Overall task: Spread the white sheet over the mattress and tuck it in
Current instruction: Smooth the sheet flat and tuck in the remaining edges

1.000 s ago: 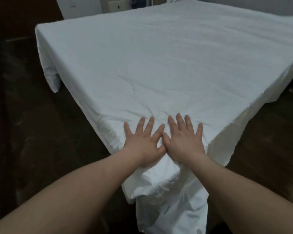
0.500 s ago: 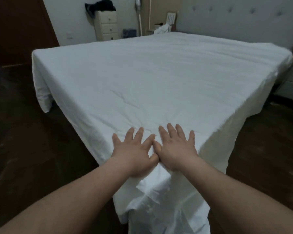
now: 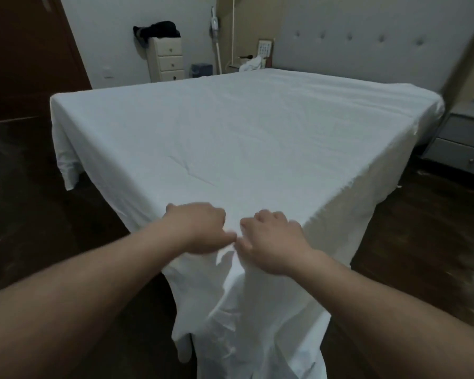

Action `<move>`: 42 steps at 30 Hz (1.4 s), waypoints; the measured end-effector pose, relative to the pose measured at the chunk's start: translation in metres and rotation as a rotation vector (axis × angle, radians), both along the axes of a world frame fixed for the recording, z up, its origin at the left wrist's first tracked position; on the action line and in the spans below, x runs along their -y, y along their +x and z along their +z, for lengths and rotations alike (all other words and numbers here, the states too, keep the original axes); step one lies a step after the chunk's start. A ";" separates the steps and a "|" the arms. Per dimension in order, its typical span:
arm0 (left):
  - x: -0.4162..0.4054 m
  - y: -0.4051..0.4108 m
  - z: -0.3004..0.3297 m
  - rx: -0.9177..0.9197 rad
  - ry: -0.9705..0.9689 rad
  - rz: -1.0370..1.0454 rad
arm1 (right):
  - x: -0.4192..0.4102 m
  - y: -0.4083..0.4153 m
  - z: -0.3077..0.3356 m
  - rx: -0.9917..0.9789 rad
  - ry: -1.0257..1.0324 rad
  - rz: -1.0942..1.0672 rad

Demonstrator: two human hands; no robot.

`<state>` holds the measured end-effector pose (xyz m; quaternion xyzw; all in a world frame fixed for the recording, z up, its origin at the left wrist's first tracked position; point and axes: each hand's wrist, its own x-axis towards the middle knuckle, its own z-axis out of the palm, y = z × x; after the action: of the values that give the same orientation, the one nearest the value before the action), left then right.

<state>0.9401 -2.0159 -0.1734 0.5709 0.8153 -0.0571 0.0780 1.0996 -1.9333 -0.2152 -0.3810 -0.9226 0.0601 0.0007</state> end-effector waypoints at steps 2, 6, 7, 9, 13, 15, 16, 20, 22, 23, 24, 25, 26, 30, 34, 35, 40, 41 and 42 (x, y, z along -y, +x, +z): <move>-0.024 -0.009 0.004 0.082 0.174 0.073 | -0.018 -0.009 0.010 -0.137 0.099 -0.110; -0.039 -0.010 -0.025 0.127 0.152 0.058 | -0.052 -0.020 0.004 -0.164 -0.009 -0.235; -0.035 -0.007 -0.039 0.108 0.078 0.040 | -0.055 -0.019 -0.004 -0.103 -0.064 -0.232; -0.027 -0.005 -0.060 0.039 -0.002 0.003 | -0.054 -0.016 -0.020 0.018 -0.101 -0.208; -0.018 -0.003 -0.061 0.035 -0.032 -0.010 | -0.044 -0.012 -0.026 0.047 -0.104 -0.195; -0.011 -0.001 -0.057 0.022 -0.081 -0.013 | -0.036 -0.013 -0.024 0.064 -0.112 -0.201; -0.010 -0.001 -0.056 0.013 -0.119 -0.015 | -0.032 -0.013 -0.024 0.087 -0.115 -0.195; -0.031 -0.008 -0.024 0.003 -0.105 -0.078 | -0.034 -0.011 -0.003 0.137 -0.064 -0.148; -0.050 -0.009 -0.010 0.029 0.068 -0.080 | -0.055 -0.017 0.019 0.045 -0.002 -0.182; -0.055 -0.008 -0.010 0.057 0.135 -0.058 | -0.066 -0.019 0.024 -0.010 0.001 -0.213; -0.057 -0.004 -0.016 0.086 0.155 -0.032 | -0.073 -0.019 0.022 -0.046 -0.009 -0.238; -0.054 0.001 -0.026 0.099 0.127 -0.013 | -0.076 -0.017 0.014 -0.048 -0.030 -0.245; -0.049 0.006 -0.041 0.081 0.072 -0.011 | -0.075 -0.013 0.002 -0.011 -0.059 -0.229; -0.035 0.009 -0.065 0.004 -0.048 -0.045 | -0.066 0.004 -0.029 0.053 -0.108 -0.165; -0.028 0.004 -0.044 0.013 -0.234 -0.083 | -0.071 0.010 -0.008 0.136 -0.149 -0.094; -0.027 0.002 -0.043 0.016 -0.254 -0.086 | -0.069 0.012 -0.007 0.141 -0.157 -0.091; -0.025 -0.002 -0.032 -0.025 -0.381 -0.087 | -0.051 0.019 -0.008 0.202 -0.133 -0.043; -0.028 -0.003 -0.028 -0.038 -0.374 -0.102 | -0.051 0.019 -0.001 0.207 -0.109 -0.035; -0.032 -0.003 -0.021 -0.046 -0.326 -0.117 | -0.051 0.017 0.008 0.187 -0.061 -0.044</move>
<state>0.9373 -1.9837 -0.1939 0.5957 0.7622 -0.2061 0.1473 1.1163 -1.8823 -0.2075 -0.4049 -0.9079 0.0522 -0.0954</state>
